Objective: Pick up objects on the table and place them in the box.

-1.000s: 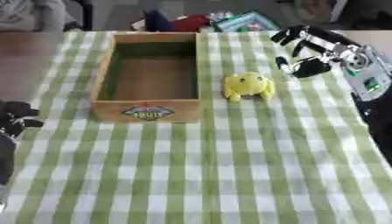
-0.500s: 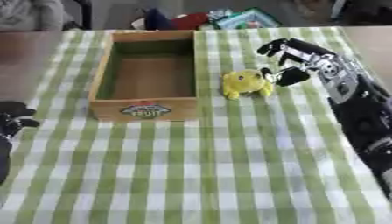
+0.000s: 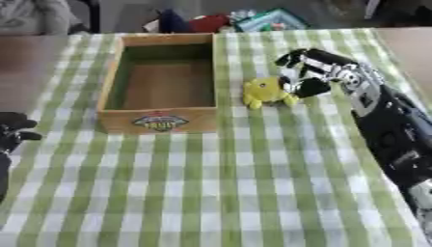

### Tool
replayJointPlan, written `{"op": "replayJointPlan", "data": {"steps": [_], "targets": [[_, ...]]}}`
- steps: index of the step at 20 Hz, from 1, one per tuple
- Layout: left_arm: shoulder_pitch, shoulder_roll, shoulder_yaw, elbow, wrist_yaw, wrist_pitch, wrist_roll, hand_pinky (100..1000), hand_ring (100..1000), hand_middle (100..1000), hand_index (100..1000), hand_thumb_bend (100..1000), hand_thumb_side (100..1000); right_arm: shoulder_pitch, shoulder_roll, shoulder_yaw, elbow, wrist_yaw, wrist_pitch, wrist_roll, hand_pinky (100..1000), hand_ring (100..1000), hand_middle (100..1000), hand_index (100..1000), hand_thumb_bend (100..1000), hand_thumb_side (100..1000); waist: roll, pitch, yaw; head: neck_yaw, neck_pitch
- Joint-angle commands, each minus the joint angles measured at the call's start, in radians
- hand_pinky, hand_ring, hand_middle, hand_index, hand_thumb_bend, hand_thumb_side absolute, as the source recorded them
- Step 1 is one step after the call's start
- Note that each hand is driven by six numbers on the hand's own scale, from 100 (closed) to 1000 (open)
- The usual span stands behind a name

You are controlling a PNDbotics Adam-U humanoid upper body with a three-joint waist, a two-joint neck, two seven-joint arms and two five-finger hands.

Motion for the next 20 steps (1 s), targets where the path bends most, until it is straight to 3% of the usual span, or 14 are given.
{"op": "replayJointPlan", "data": {"steps": [1, 3, 13, 20], "targets": [[-0.010, 0.012, -0.002, -0.016, 0.000, -0.001, -0.003, 535, 610, 555, 511, 100, 673, -0.025, -0.006, 0.000, -0.005, 0.016, -0.007, 0.014, 662, 865, 844, 904, 100, 414, 0.000, -0.014, 0.002, -0.004, 0.006], [-0.010, 0.012, -0.002, -0.016, 0.000, -0.001, -0.003, 535, 609, 555, 511, 100, 674, -0.026, -0.003, 0.003, -0.007, 0.022, -0.012, 0.027, 664, 865, 846, 905, 100, 435, 0.001, -0.014, 0.003, -0.005, 0.006], [-0.010, 0.012, 0.004, -0.015, -0.002, -0.004, 0.003, 535, 609, 555, 512, 100, 674, -0.022, -0.030, 0.015, -0.114, -0.042, -0.031, 0.064, 659, 857, 835, 902, 100, 278, -0.006, -0.011, -0.008, 0.008, 0.000], [-0.009, 0.013, 0.006, -0.015, -0.003, -0.005, 0.005, 535, 608, 555, 511, 100, 673, -0.013, -0.044, 0.028, -0.184, -0.098, -0.019, 0.117, 660, 854, 833, 903, 100, 298, -0.008, -0.012, -0.013, 0.013, -0.001]]}}
